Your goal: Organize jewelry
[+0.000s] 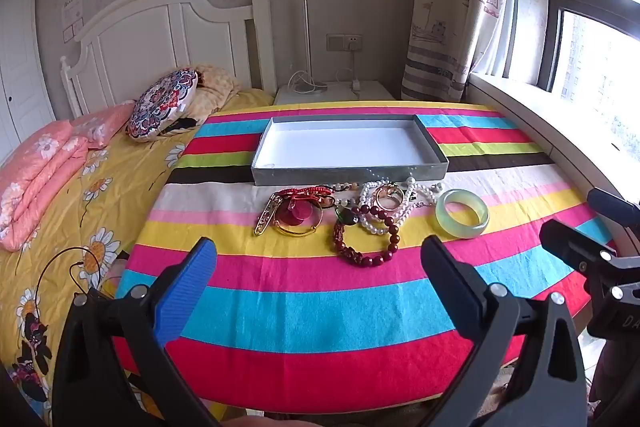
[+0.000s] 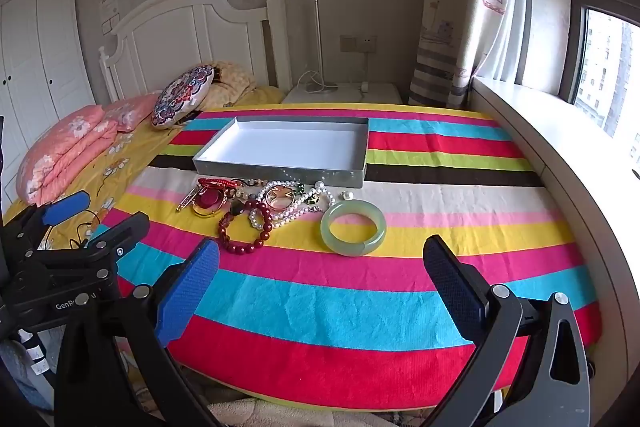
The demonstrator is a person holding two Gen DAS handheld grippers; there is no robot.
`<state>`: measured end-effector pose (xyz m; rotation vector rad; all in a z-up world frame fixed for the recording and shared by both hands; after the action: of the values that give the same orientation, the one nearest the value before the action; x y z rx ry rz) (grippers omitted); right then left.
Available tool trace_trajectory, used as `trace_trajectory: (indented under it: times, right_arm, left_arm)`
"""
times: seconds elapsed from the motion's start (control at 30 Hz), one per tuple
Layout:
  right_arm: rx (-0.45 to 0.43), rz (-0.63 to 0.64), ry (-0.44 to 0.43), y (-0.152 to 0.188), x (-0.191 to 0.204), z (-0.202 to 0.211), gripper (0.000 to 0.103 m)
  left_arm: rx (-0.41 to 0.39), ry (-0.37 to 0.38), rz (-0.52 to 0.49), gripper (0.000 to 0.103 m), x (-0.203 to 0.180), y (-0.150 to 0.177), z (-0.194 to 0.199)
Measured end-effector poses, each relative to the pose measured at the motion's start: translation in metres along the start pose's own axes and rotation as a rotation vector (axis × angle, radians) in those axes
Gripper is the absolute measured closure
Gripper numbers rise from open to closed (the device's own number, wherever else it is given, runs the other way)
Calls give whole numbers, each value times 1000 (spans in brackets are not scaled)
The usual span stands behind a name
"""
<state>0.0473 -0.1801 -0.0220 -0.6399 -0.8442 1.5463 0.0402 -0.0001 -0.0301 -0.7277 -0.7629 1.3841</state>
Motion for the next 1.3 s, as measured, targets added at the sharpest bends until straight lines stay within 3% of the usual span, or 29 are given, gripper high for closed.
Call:
trace_trajectory:
  times: [1.3]
  right_arm:
    - [3,6,2,0,1,0,5]
  left_arm:
    - [-1,2,-2,2,-5,6,0]
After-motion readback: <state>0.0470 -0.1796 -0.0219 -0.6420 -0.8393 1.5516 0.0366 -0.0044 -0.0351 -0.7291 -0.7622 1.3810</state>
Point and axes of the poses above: each gripper's, at about its wrist camera, not at the fingertips, and z roughly against the way its jaws point, x to its left, y to its underside, the point moved 5 cm from there along -z, roughly the way its jaws point, and after that the axes turned 2 degrees about -x, right-handed, at the moved point
